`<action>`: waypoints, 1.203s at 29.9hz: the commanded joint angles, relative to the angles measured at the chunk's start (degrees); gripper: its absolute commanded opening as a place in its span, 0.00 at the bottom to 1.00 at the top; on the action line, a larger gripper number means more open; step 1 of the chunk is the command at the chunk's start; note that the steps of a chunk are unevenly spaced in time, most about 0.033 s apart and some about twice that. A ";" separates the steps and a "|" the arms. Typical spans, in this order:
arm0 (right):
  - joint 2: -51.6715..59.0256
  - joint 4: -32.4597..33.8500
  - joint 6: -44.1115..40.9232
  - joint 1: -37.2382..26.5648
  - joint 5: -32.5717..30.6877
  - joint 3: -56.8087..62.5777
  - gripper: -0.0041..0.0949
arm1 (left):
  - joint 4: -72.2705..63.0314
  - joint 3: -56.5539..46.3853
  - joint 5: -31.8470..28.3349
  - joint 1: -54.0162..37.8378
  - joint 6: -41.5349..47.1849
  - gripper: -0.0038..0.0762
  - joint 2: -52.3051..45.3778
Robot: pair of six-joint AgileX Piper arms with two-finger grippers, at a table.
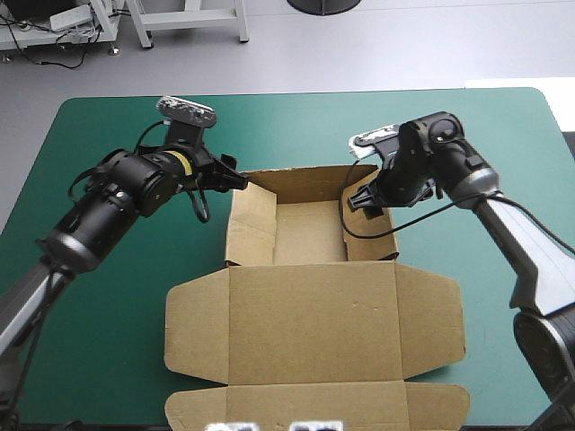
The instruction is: Fold the box
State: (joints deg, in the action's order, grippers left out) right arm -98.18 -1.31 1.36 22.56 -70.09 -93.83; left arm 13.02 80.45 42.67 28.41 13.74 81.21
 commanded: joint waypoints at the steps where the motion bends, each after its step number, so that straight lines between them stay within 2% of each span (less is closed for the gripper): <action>1: 6.59 -1.05 1.84 -2.26 1.90 -1.97 0.70 | 2.75 1.47 -3.46 -0.15 -1.12 0.66 -7.99; 6: 11.67 -1.34 3.74 -2.38 2.95 -1.97 0.70 | 3.42 -2.69 -3.59 -0.15 -3.05 0.65 -18.58; 9: 13.82 -3.30 4.43 -2.38 2.62 -1.97 0.70 | 6.70 -9.47 -1.85 -0.15 -2.67 0.65 -25.72; 13: 16.02 -6.62 6.32 -2.17 2.28 -0.89 0.70 | 14.38 -22.53 -1.69 -0.15 4.02 0.64 -36.12; 17: 15.64 -6.89 6.32 -2.17 2.38 1.07 0.70 | 17.16 -32.74 0.25 -0.15 7.87 0.61 -44.54; 22: 11.42 -6.89 6.16 -2.17 4.60 5.38 0.70 | 17.96 -40.52 1.45 -0.15 11.45 0.60 -49.04; 28: 3.85 -5.56 5.19 -2.17 9.43 5.59 0.70 | 19.93 -43.34 2.59 -0.15 12.75 0.60 -50.93; 31: -0.01 -5.17 4.67 -2.17 9.47 5.59 0.69 | 21.04 -43.32 2.59 -0.15 13.87 0.60 -51.40; 34: -2.86 -6.13 4.36 -2.17 9.44 5.59 0.66 | 21.05 -43.32 2.72 -0.15 13.87 0.60 -51.55; 36: -3.56 -7.41 4.36 -2.17 10.17 5.59 0.59 | 20.94 -43.32 2.72 -0.15 13.87 0.60 -51.55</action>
State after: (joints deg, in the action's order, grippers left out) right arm -103.54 -7.10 5.73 20.45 -61.80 -86.83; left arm 31.98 35.64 48.27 28.37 26.89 29.47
